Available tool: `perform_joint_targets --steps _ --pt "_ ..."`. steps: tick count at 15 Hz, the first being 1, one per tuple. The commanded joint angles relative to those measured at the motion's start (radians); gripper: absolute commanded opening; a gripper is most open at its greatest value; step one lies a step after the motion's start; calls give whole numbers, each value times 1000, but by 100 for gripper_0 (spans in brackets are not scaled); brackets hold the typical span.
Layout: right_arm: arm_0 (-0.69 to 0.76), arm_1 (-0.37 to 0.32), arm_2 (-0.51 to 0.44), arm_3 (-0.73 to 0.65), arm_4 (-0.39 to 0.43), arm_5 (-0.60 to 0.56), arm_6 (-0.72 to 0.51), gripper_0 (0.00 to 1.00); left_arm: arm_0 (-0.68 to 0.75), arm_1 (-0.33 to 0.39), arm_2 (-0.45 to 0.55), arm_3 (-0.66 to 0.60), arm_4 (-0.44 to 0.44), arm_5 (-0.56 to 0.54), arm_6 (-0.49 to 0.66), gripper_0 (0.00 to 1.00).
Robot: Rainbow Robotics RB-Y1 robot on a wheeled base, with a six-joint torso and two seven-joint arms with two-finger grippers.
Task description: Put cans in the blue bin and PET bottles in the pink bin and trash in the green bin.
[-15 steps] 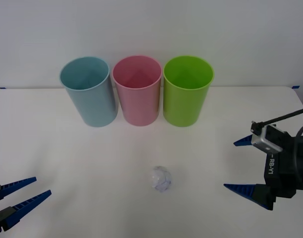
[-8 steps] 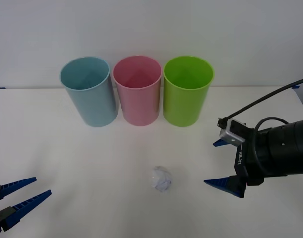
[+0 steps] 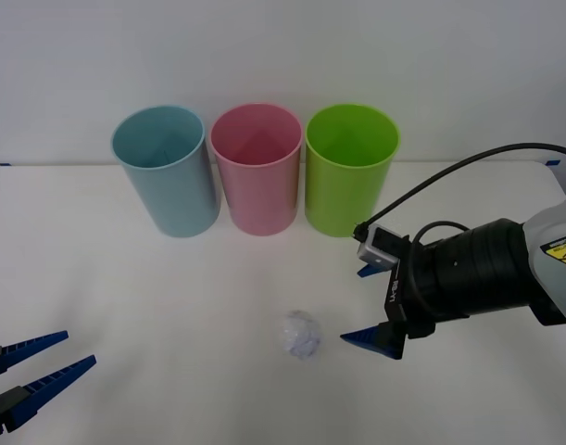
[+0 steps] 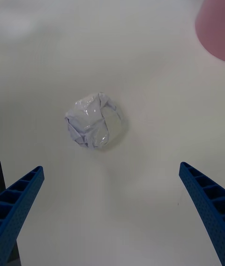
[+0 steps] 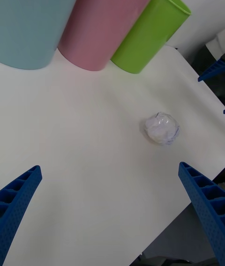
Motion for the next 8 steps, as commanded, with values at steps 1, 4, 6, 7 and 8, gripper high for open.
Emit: perform_joint_targets --steps 1,4,6,7,8 --pt "-7 43 44 7 84 0 0 100 0 0 0 0 0 0 0 100" --pt "-6 63 79 15 110 0 -11 100 0 0 0 0 0 0 0 100" --pt "-9 76 98 21 133 0 -16 100 0 0 0 0 0 0 0 100" --pt "-13 89 105 36 139 0 -17 100 0 0 0 0 0 0 0 100" --pt "-20 106 113 56 148 0 -13 100 0 0 0 0 0 0 0 100"
